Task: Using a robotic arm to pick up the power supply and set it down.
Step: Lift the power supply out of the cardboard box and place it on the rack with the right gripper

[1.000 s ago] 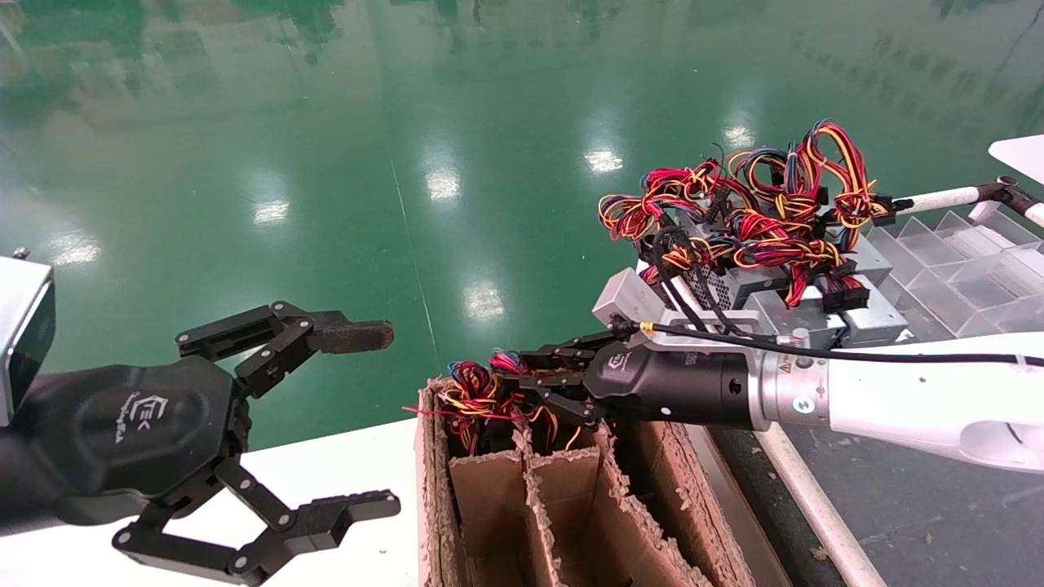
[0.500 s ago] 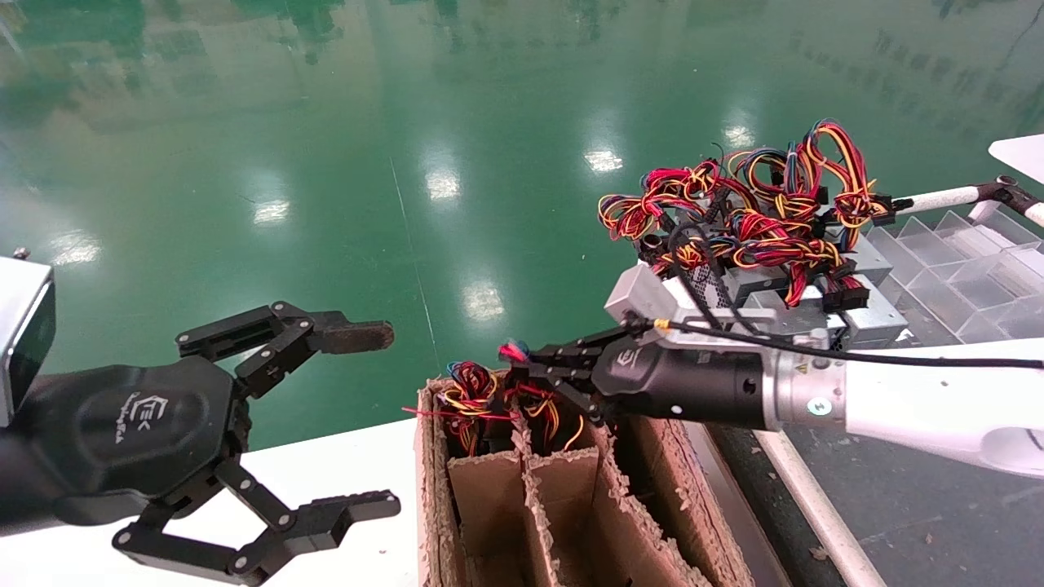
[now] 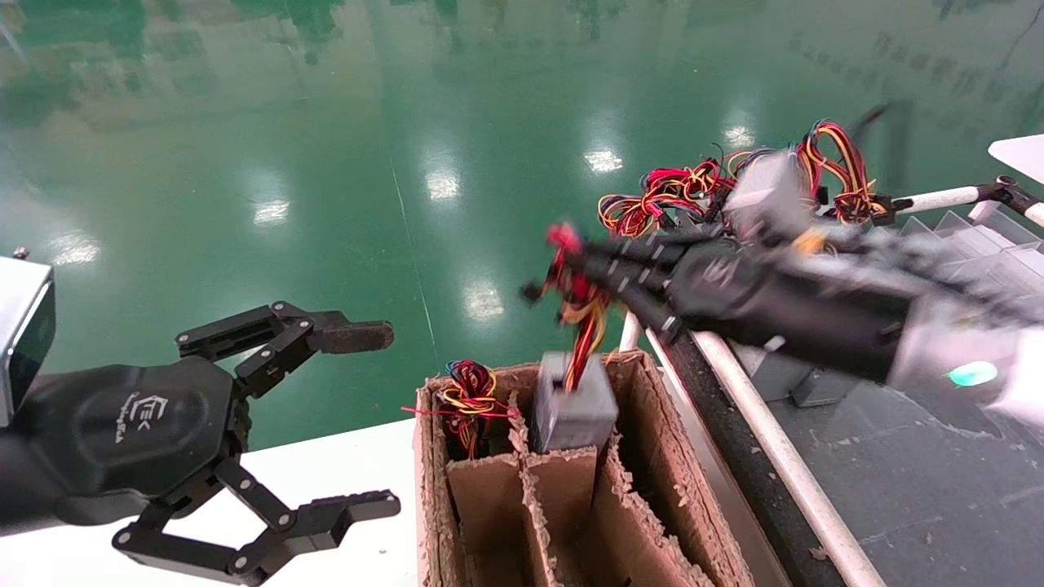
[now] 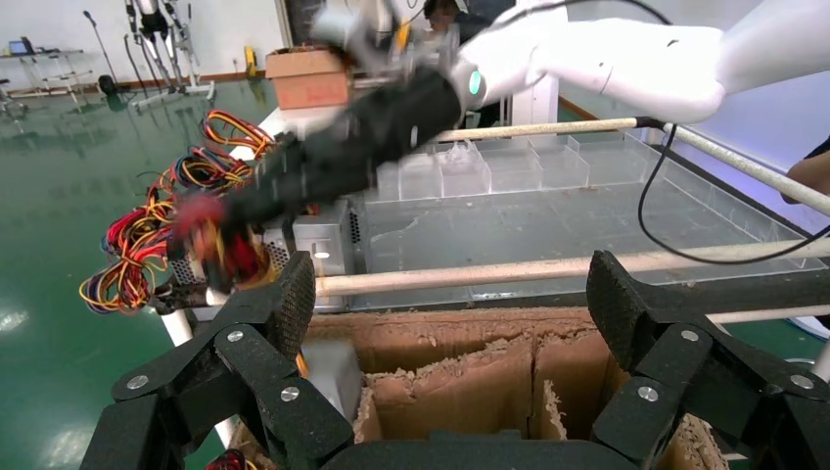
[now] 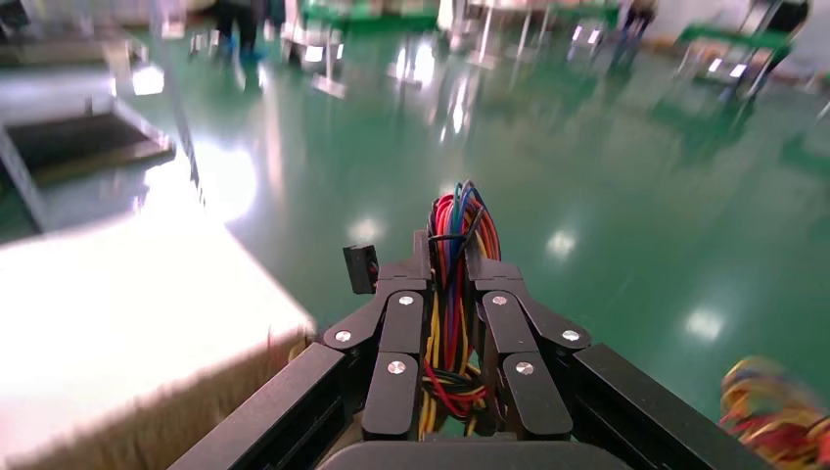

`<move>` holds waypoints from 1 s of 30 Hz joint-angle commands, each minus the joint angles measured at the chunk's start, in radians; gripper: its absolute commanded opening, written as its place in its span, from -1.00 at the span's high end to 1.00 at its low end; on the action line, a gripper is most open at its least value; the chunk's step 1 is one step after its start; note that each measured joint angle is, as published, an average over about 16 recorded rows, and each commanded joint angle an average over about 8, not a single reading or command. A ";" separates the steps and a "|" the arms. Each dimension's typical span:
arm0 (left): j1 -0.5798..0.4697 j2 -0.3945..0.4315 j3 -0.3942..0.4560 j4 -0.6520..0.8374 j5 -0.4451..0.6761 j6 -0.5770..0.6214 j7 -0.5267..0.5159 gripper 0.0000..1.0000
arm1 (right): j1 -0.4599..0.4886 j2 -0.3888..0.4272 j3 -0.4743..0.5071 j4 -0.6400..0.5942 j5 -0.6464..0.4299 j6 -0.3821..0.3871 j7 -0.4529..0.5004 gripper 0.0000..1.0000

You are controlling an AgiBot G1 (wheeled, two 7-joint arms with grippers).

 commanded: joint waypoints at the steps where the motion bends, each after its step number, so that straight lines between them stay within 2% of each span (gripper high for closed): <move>1: 0.000 0.000 0.000 0.000 0.000 0.000 0.000 -1.00 | -0.010 0.033 0.026 0.047 0.034 0.006 0.027 1.00; 8: 0.000 0.000 0.000 0.000 0.000 0.000 0.000 -1.00 | 0.003 0.127 0.129 0.095 0.152 0.004 0.066 1.00; 17: 0.000 0.000 0.000 0.000 0.000 0.000 0.000 -1.00 | 0.070 0.224 0.250 0.012 0.264 -0.009 0.058 1.00; 25: 0.000 0.000 0.000 0.000 0.000 0.000 0.000 -1.00 | 0.105 0.333 0.329 -0.096 0.279 0.013 0.011 1.00; 30: 0.000 0.000 0.000 0.000 0.000 0.000 0.000 -1.00 | 0.089 0.410 0.357 -0.175 0.258 0.009 -0.034 1.00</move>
